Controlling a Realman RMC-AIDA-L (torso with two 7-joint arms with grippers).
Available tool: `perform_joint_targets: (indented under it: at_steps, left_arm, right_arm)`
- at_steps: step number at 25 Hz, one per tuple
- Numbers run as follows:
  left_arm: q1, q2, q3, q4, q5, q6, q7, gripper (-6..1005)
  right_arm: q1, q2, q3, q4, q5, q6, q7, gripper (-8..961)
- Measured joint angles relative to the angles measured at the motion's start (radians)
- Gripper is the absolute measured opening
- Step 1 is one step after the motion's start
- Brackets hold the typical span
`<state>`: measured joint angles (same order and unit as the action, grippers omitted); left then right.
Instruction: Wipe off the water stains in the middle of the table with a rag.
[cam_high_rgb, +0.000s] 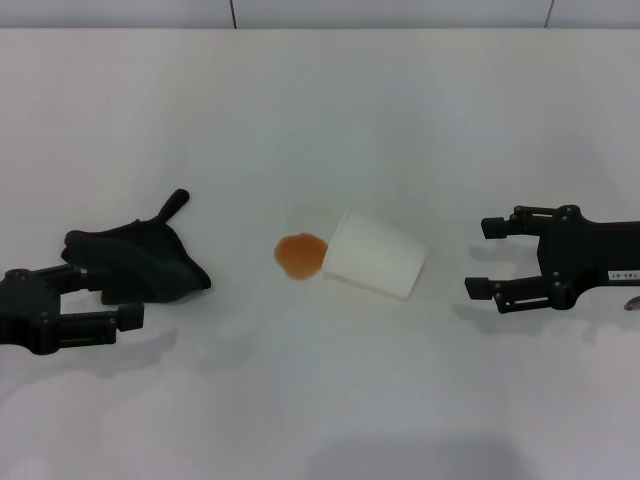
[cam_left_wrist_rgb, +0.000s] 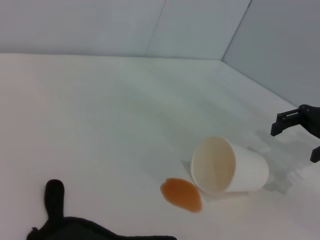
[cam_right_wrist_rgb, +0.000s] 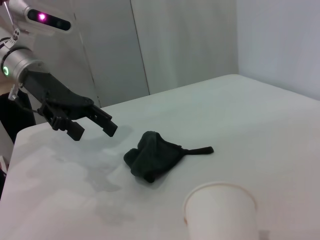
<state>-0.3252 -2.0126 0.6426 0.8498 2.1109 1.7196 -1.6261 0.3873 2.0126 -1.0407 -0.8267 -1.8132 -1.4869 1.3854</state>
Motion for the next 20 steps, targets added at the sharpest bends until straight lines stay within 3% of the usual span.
perform_joint_targets:
  at_steps: [20]
  left_arm:
    - [0.000,0.000,0.000,0.000,0.000,0.001,0.000,880]
  right_arm:
    - [0.004,0.000,0.000,0.000,0.009,0.012,0.001,855]
